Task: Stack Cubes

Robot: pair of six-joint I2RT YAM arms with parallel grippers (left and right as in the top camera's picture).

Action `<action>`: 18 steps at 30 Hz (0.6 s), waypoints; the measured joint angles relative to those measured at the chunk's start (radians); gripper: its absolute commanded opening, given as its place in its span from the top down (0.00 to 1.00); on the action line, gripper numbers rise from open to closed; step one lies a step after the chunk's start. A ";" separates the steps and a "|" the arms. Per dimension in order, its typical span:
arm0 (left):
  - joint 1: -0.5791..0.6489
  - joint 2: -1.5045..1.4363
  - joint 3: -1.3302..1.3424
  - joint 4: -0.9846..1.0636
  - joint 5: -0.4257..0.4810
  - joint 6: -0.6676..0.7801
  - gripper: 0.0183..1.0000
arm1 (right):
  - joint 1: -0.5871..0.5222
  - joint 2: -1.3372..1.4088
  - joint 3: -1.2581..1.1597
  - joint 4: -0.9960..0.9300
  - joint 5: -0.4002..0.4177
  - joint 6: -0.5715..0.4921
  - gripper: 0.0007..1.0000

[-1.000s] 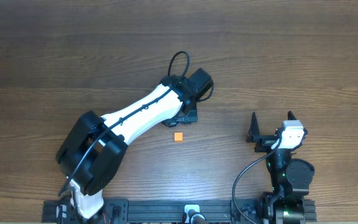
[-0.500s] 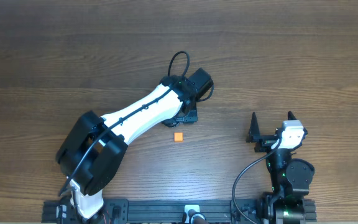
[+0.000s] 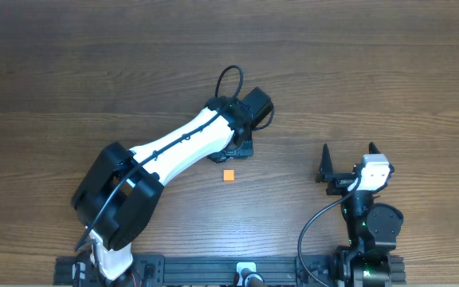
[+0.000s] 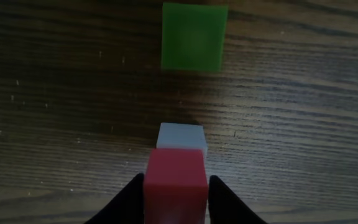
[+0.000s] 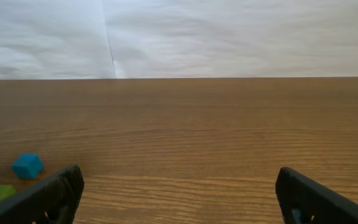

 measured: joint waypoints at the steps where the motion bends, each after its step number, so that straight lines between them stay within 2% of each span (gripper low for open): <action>1: 0.000 0.000 0.000 0.002 0.000 0.000 0.69 | 0.000 0.000 0.000 0.000 0.000 0.000 0.01; 18: 0.000 0.000 0.000 0.006 -0.003 0.000 0.71 | 0.000 0.000 0.000 0.000 0.000 0.000 0.01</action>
